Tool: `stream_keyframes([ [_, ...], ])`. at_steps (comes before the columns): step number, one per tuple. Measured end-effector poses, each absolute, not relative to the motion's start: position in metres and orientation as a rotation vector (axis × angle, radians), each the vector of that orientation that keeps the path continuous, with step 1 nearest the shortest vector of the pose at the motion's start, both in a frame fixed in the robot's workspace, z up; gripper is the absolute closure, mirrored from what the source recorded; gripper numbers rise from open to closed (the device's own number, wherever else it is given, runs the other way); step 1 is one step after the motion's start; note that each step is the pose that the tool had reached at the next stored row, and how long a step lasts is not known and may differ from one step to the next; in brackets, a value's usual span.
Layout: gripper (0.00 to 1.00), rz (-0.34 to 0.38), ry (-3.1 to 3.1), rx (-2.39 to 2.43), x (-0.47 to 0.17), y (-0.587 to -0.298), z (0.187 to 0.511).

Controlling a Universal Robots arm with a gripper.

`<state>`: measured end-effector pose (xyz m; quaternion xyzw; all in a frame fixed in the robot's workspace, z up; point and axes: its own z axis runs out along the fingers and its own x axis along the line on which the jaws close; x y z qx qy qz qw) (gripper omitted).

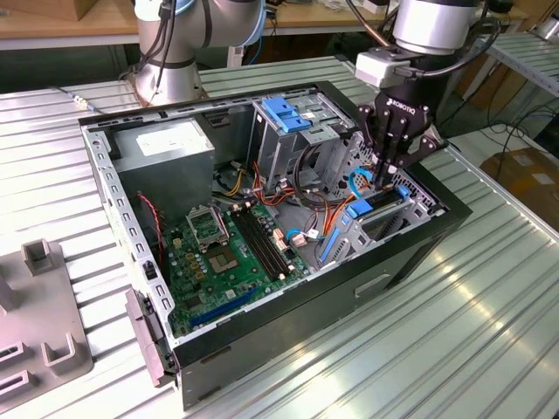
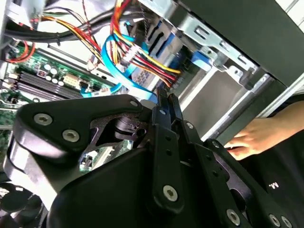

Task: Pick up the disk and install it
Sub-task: 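Insert the second disk wire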

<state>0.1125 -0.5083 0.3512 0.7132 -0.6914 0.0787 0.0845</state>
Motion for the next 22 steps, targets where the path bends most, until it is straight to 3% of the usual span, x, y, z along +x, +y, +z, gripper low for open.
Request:
stream_keyframes([
  [14, 0.84, 0.233, -2.102, 2.161, 0.107, -0.518, 0.347],
  [22, 0.84, 0.174, -2.134, 2.192, 0.107, -0.527, 0.347],
])
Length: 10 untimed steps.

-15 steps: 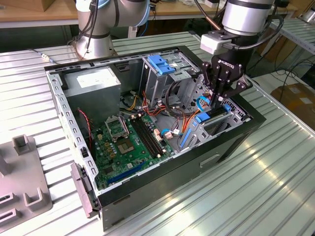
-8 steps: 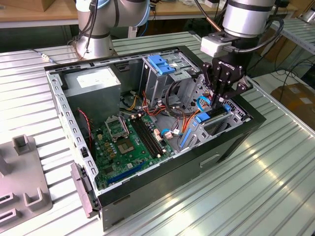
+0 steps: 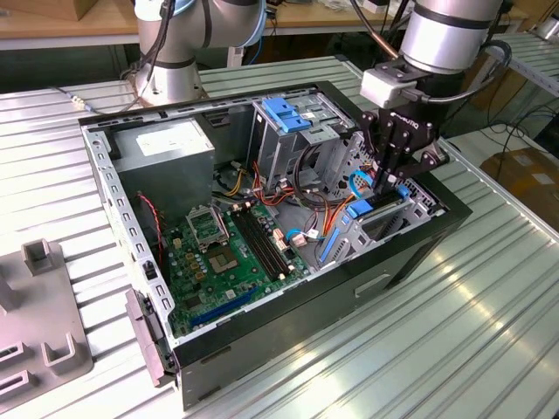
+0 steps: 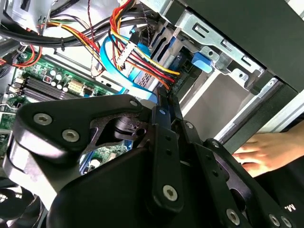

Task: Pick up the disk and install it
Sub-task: 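Insert the second disk wire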

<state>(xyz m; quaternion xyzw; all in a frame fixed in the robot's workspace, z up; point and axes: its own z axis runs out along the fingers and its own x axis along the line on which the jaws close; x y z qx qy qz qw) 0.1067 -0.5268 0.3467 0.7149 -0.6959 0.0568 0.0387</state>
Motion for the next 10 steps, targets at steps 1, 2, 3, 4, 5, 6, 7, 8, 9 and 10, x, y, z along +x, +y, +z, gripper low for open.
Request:
stream_keyframes([
  [1, 0.84, 0.174, -2.131, 2.195, 0.1068, -0.5271, 0.3467],
  [2, 0.84, 0.175, -2.125, 2.202, 0.1068, -0.5273, 0.3467],
  [3, 0.84, 0.175, -2.114, 2.212, 0.1068, -0.5276, 0.3467],
  [4, 0.84, 0.175, -2.110, 2.217, 0.1068, -0.5278, 0.3467],
  [5, 0.84, 0.174, -2.110, 2.218, 0.1068, -0.5282, 0.3466],
  [6, 0.84, 0.173, -2.111, 2.219, 0.1067, -0.5284, 0.3466],
  [7, 0.84, 0.173, -2.111, 2.219, 0.1067, -0.5287, 0.3466],
  [8, 0.84, 0.173, -2.111, 2.219, 0.1067, -0.5290, 0.3465],
  [9, 0.84, 0.172, -2.111, 2.219, 0.1067, -0.5293, 0.3463],
  [10, 0.84, 0.172, -2.111, 2.219, 0.1067, -0.5298, 0.3460],
])
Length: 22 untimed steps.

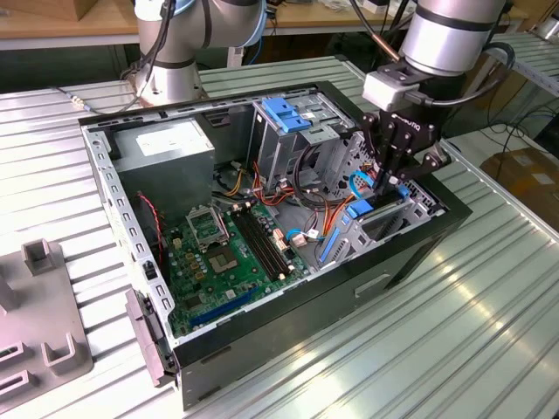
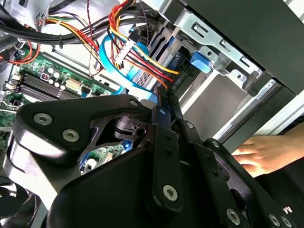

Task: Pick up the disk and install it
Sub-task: 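Insert the second disk wire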

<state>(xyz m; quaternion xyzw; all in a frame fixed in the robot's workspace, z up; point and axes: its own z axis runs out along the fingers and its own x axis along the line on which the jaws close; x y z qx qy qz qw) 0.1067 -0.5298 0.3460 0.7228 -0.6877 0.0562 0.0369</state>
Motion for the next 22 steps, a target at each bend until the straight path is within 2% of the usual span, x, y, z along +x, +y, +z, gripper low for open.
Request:
stream_keyframes([
  [17, 0.84, 0.166, -2.115, 2.222, 0.1067, -0.5335, 0.3378],
  [19, 0.83, 0.163, -2.116, 2.224, 0.1068, -0.5335, 0.3382],
  [20, 0.76, 0.162, -2.117, 2.225, 0.1068, -0.5336, 0.3416],
  [22, 0.76, 0.161, -2.117, 2.225, 0.1067, -0.5336, 0.3477],
])
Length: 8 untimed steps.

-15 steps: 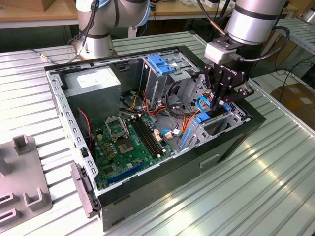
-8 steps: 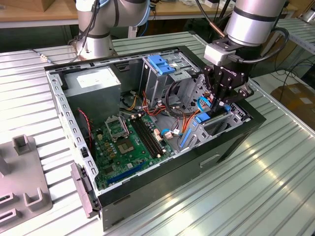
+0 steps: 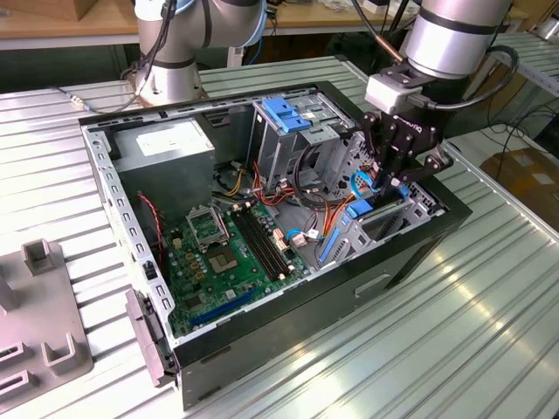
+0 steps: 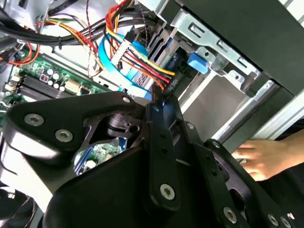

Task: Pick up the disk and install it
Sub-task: 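Insert the second disk wire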

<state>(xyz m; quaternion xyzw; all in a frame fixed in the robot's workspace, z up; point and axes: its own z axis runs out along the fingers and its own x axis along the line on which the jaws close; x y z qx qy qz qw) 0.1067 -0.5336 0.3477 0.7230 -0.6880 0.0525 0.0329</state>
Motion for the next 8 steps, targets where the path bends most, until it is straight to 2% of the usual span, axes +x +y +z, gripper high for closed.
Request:
stream_keyframes([
  [6, 0.76, 0.162, -2.117, 2.225, 0.1067, -0.5336, 0.3518],
  [7, 0.78, 0.162, -2.117, 2.225, 0.1067, -0.5336, 0.3518],
  [8, 0.85, 0.162, -2.117, 2.225, 0.1067, -0.5336, 0.3518],
])
